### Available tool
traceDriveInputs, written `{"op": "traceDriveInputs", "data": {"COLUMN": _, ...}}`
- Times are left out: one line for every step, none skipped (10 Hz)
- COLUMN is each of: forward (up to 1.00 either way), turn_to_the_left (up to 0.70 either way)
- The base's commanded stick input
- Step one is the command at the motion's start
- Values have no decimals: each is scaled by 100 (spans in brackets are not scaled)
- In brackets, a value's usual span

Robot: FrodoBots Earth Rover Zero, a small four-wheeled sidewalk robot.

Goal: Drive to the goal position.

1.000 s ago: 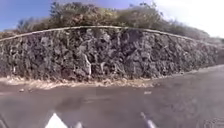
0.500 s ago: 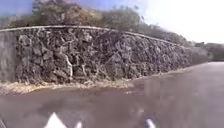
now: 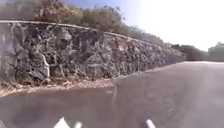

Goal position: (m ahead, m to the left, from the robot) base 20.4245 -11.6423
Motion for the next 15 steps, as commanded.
{"op": "traceDriveInputs", "data": {"forward": 0, "turn_to_the_left": -70}}
{"op": "traceDriveInputs", "data": {"forward": 0, "turn_to_the_left": -70}}
{"op": "traceDriveInputs", "data": {"forward": 0, "turn_to_the_left": -70}}
{"op": "traceDriveInputs", "data": {"forward": 0, "turn_to_the_left": -70}}
{"op": "traceDriveInputs", "data": {"forward": 0, "turn_to_the_left": -70}}
{"op": "traceDriveInputs", "data": {"forward": 0, "turn_to_the_left": -70}}
{"op": "traceDriveInputs", "data": {"forward": 0, "turn_to_the_left": -70}}
{"op": "traceDriveInputs", "data": {"forward": 0, "turn_to_the_left": -70}}
{"op": "traceDriveInputs", "data": {"forward": 0, "turn_to_the_left": -70}}
{"op": "traceDriveInputs", "data": {"forward": 0, "turn_to_the_left": -70}}
{"op": "traceDriveInputs", "data": {"forward": 0, "turn_to_the_left": -70}}
{"op": "traceDriveInputs", "data": {"forward": 0, "turn_to_the_left": -70}}
{"op": "traceDriveInputs", "data": {"forward": 0, "turn_to_the_left": -70}}
{"op": "traceDriveInputs", "data": {"forward": 0, "turn_to_the_left": -12}}
{"op": "traceDriveInputs", "data": {"forward": 0, "turn_to_the_left": 0}}
